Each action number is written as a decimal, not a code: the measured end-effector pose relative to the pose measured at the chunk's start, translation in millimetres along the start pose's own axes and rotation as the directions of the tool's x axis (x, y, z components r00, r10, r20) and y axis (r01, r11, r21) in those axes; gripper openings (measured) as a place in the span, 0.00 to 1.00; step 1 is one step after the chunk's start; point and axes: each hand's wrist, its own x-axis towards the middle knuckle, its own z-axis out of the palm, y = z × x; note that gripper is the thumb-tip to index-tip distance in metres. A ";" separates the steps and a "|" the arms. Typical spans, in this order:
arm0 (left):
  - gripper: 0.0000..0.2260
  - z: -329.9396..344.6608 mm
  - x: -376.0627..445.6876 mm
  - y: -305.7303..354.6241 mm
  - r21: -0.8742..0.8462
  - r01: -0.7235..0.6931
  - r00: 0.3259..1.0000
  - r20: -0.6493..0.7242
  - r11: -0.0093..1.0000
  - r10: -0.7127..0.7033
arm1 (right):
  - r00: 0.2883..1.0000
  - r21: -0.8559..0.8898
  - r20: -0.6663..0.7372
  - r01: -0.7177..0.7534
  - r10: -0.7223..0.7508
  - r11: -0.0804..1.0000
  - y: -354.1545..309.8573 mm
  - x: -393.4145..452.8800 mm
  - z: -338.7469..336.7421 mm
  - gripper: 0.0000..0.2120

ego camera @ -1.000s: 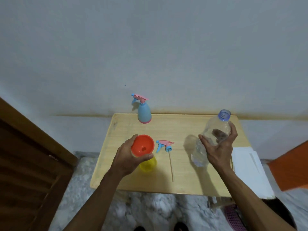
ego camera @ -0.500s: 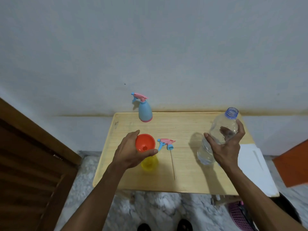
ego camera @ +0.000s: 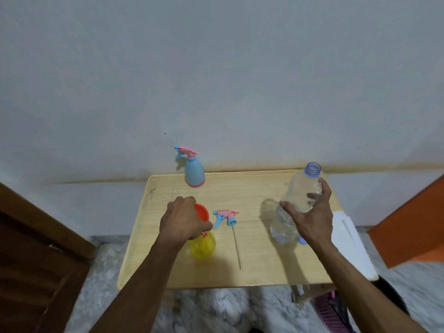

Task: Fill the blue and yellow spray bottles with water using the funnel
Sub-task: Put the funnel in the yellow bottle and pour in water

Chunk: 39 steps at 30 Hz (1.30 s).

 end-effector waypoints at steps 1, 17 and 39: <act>0.37 -4.9 -0.6 -2.9 -0.034 0.002 1.000 -0.004 0.999 -0.002 | 1.000 -0.010 -0.001 -0.002 0.002 1.000 -1.4 -0.6 -1.2 0.52; 0.40 -18.9 -17.2 -54.9 -0.497 0.061 0.998 0.050 0.866 -0.042 | 1.000 -0.129 0.024 0.012 -0.009 0.992 -13.8 -20.9 -14.1 0.48; 0.32 133.5 -17.4 106.9 -0.879 0.036 0.983 -0.054 0.475 -0.174 | 0.982 -0.096 0.179 0.080 -0.062 0.992 13.8 19.9 -45.1 0.47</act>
